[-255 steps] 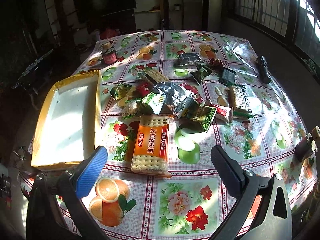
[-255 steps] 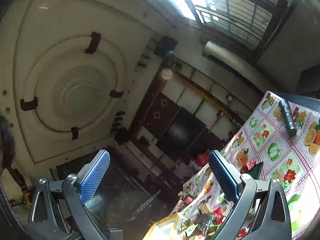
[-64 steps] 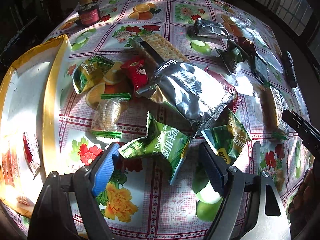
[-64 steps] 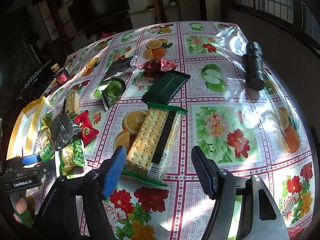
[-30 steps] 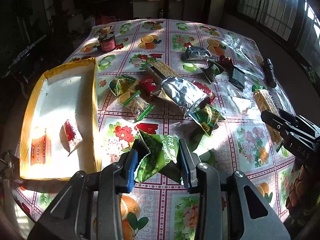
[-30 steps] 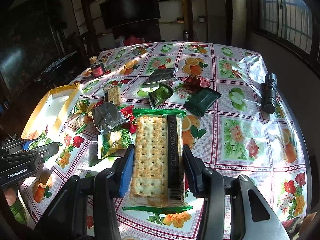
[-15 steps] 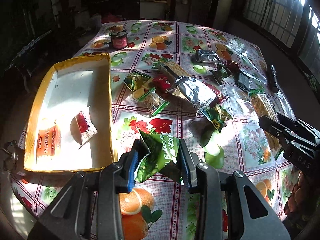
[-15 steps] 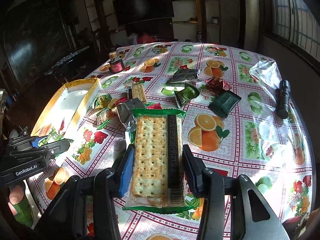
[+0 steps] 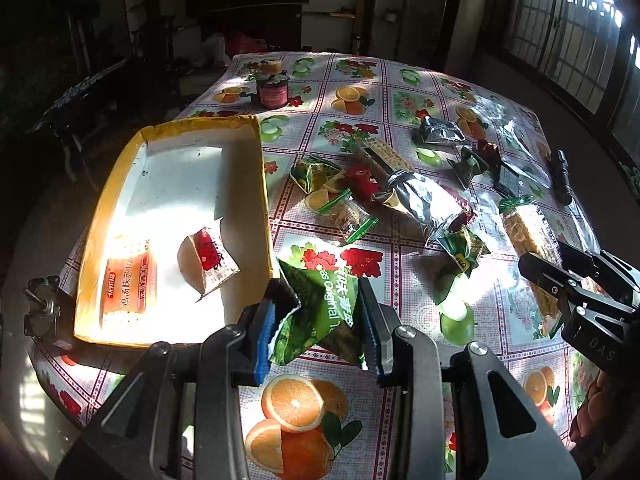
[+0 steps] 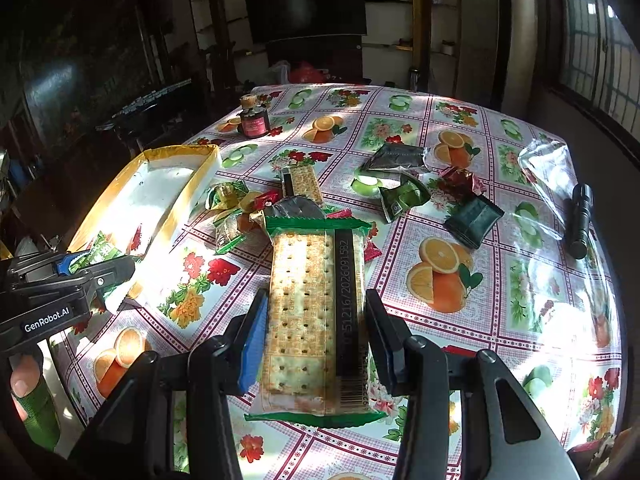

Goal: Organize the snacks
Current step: 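Carry both packets into the white tray and open both tools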

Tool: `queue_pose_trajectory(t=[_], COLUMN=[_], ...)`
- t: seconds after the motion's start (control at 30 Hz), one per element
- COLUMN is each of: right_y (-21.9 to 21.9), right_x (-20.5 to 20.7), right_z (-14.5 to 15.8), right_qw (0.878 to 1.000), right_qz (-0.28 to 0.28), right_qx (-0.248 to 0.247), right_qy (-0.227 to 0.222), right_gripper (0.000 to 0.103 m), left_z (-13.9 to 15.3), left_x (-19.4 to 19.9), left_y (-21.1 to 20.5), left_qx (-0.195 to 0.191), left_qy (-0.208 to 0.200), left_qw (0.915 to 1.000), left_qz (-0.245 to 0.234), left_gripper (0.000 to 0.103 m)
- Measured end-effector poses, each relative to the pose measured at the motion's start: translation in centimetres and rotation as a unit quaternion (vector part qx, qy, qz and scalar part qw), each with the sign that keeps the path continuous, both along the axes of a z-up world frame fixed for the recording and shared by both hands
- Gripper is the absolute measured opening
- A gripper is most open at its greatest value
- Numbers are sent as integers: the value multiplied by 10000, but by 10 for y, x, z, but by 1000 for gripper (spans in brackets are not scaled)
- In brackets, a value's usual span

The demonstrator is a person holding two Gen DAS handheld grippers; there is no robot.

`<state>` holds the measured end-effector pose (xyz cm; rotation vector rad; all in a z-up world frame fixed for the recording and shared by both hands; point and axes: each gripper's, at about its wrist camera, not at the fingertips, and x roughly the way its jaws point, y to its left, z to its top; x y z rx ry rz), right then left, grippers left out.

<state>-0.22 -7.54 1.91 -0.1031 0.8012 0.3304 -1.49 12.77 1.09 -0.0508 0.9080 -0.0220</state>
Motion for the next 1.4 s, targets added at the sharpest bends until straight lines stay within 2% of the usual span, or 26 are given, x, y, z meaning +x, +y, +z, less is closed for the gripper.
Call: queue_pose_trajectory(t=[0.17, 0.33, 0.6, 0.73, 1.0, 1.13, 1.4], right_y=[15, 34, 115, 161, 226, 241, 248], right_x=[2, 15, 57, 89, 133, 141, 143], right_z=[1, 2, 7, -2, -39, -54, -58], right_qw=[9998, 9956, 9737, 9642, 9668, 9687, 9689], right_qz=[173, 602, 1496, 1705, 1722, 1743, 1884], right_qx=[70, 664, 1598, 1810, 1408, 1142, 856], right_qy=[38, 270, 637, 922, 1261, 1351, 1358], right_gripper=[46, 46, 46, 46, 46, 46, 47], left_z=[0, 4, -5, -15, -31, -37, -42], left_x=[1, 4, 22, 34, 54, 62, 65], left_y=[13, 41, 106, 120, 134, 137, 136], left_qx=[-44, -65, -266, -271, -252, -234, -133], left_qy=[-21, -74, 115, 243, 451, 506, 547], left_qw=[9999, 9992, 9943, 9923, 9900, 9894, 9891], left_qz=[115, 399, 1026, 1187, 1311, 1345, 1358], left_gripper=[38, 38, 38, 38, 38, 38, 39])
